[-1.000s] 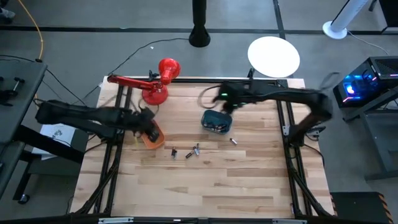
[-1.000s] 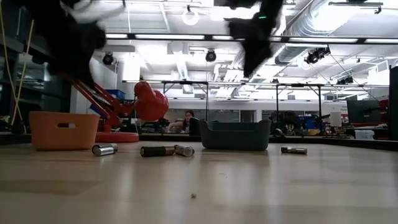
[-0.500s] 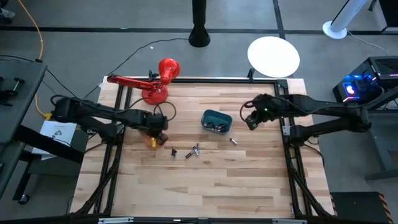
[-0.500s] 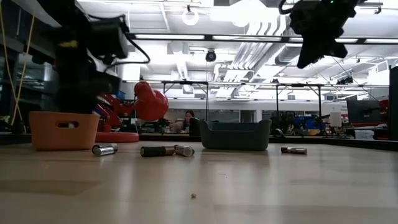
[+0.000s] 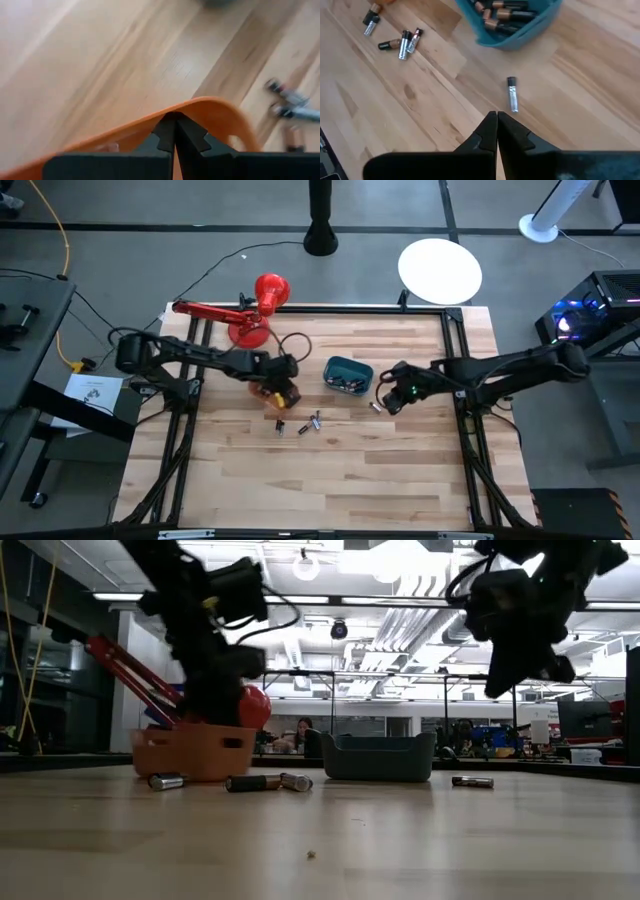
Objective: Sort batteries
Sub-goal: Adjust the orange and blue bins
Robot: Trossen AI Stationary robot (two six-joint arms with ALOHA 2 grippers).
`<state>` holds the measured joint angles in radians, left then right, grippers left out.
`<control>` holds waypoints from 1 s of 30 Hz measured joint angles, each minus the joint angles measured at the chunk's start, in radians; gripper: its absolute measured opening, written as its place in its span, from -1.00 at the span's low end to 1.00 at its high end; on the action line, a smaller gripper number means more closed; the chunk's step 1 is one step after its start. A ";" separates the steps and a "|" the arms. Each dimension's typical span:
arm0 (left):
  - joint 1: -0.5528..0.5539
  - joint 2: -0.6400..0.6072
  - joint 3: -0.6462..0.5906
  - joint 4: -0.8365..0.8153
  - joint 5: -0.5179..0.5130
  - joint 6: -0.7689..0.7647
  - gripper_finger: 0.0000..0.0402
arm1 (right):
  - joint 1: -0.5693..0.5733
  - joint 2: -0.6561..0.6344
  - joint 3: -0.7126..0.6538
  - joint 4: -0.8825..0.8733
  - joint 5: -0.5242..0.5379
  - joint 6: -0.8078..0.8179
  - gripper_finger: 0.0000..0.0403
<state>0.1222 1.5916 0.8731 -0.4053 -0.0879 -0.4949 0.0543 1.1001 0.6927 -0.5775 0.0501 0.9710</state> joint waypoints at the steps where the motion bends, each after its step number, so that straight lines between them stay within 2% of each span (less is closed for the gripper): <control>1: 0.000 0.013 0.024 0.000 0.000 0.018 -1.00 | 0.009 0.008 -0.006 0.022 0.008 0.000 -0.98; 6: 0.001 0.007 0.116 -0.035 -0.032 0.109 -1.00 | 0.028 0.038 0.014 0.099 0.080 -0.047 -0.98; 11: 0.019 -0.088 0.133 -0.062 -0.136 0.173 -1.00 | -0.044 0.113 0.075 0.110 0.092 -0.080 -0.99; 19: 0.057 -0.274 0.133 0.000 -0.162 0.278 -1.00 | -0.216 0.365 0.192 0.165 0.072 -0.205 -1.00; 26: 0.045 -0.383 0.133 -0.013 -0.164 0.244 -1.00 | -0.350 0.610 0.378 0.105 -0.029 -0.354 -1.00; 30: 0.022 -0.410 0.133 -0.061 -0.187 0.221 -1.00 | -0.391 0.690 0.476 0.050 -0.028 -0.416 -1.00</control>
<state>0.1439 1.1818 1.0061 -0.4661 -0.2747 -0.2736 -0.3370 1.7900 1.1689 -0.5274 0.0220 0.5552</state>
